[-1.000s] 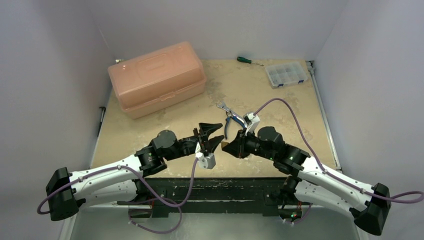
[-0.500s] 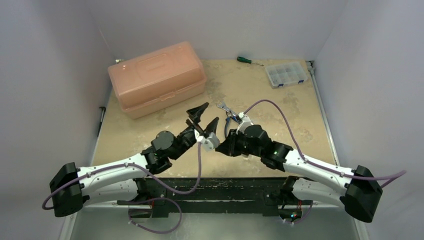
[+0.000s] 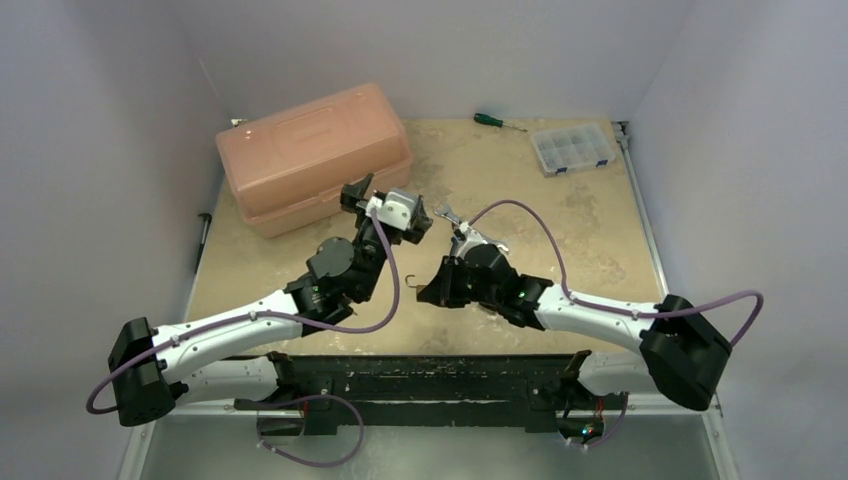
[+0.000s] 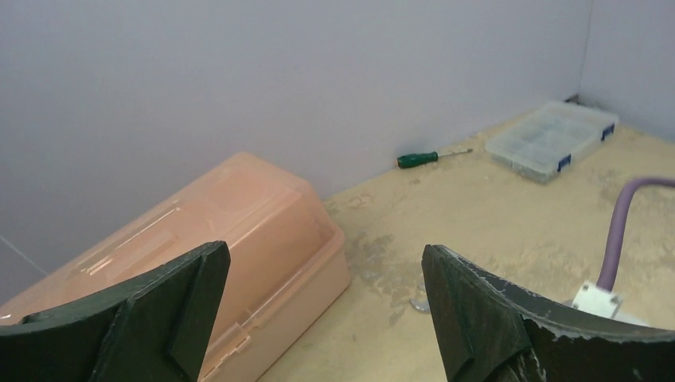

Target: Unlock with the key

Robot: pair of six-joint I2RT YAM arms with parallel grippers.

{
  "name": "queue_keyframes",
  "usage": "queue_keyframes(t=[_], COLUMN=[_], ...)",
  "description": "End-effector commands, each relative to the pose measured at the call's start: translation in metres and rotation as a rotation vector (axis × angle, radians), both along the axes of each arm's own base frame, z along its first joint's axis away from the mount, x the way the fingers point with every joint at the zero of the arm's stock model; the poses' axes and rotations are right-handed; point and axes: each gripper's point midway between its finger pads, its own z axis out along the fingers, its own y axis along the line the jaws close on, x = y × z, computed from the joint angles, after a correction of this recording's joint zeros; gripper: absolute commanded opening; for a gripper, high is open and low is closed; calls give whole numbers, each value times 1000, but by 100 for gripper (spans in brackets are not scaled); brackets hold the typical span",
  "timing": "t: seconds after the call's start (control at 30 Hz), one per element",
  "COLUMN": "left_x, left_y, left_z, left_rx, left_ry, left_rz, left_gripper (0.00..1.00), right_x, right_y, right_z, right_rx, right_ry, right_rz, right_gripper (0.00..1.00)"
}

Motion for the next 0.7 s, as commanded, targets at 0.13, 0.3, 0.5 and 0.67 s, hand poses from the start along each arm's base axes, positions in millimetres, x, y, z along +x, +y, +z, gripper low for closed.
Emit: queue_keyframes(t=[0.13, 0.3, 0.5, 0.67], left_x=[16, 24, 23, 23], left_y=[10, 9, 11, 13], left_z=[6, 6, 7, 9], left_rx=[-124, -154, -151, -170], left_ry=[136, 182, 173, 170], left_rz=[121, 106, 95, 97], left_gripper=[99, 99, 97, 96], right_x=[34, 50, 71, 88], right_y=[39, 54, 74, 87], right_z=[41, 31, 27, 13], right_rx=[179, 206, 250, 277], right_ry=[-30, 14, 41, 91], right_rz=[-31, -28, -3, 14], right_gripper=[0, 0, 0, 0])
